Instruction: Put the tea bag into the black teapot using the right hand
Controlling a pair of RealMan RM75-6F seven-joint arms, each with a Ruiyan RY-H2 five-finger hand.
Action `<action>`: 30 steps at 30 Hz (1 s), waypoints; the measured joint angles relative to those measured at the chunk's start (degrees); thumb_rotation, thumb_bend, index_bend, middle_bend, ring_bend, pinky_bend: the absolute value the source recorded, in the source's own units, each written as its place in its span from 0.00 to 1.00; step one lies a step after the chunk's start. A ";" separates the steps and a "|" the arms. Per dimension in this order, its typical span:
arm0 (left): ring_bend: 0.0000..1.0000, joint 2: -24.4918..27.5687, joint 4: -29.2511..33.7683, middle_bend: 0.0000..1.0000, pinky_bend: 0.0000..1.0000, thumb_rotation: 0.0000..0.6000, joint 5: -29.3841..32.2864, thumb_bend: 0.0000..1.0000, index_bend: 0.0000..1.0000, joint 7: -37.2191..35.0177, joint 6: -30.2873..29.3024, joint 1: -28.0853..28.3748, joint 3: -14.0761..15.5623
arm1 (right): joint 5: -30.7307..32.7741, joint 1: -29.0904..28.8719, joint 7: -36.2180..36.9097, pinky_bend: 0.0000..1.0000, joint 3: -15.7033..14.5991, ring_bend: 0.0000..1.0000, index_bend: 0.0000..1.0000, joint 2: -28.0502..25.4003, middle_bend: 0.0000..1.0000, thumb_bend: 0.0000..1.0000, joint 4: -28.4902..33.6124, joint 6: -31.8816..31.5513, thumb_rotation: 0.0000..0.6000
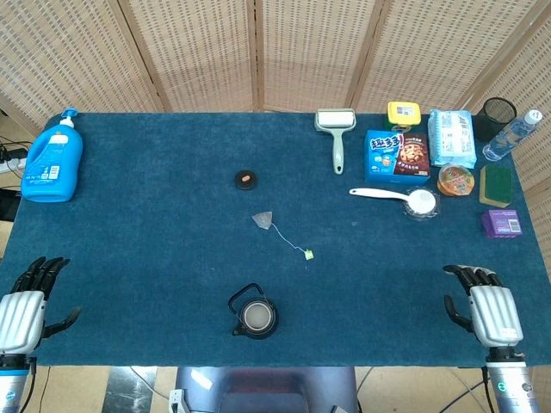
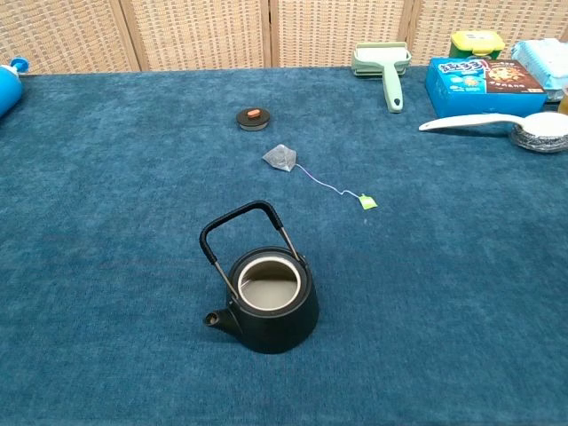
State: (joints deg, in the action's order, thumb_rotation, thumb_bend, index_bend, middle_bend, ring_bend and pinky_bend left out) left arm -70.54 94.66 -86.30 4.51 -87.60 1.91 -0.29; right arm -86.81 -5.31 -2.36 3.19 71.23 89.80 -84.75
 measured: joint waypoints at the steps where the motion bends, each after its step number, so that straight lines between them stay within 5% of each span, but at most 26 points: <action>1: 0.06 -0.02 -0.01 0.14 0.15 1.00 0.08 0.28 0.13 0.06 0.06 0.02 -0.06 | 0.11 -0.11 0.01 0.25 0.06 0.31 0.28 0.05 0.34 0.48 -0.09 0.22 1.00; 22: 0.06 0.44 0.82 0.14 0.15 1.00 -0.44 0.28 0.13 0.41 -0.39 -0.24 -0.24 | -0.01 0.11 1.29 0.25 0.11 0.31 0.28 0.05 0.35 0.48 -0.96 -0.20 1.00; 30: 0.06 1.57 1.36 0.14 0.15 1.00 -0.16 0.28 0.13 1.80 -0.19 0.30 -1.09 | 0.12 -0.92 1.79 0.34 0.45 0.42 0.26 -0.35 0.39 0.48 -1.40 1.40 1.00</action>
State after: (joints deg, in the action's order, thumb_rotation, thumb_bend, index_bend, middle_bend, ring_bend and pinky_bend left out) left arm -68.97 96.03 -86.46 6.31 -87.79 2.22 -1.38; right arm -86.69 -6.23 -0.57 3.64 70.87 88.40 -83.35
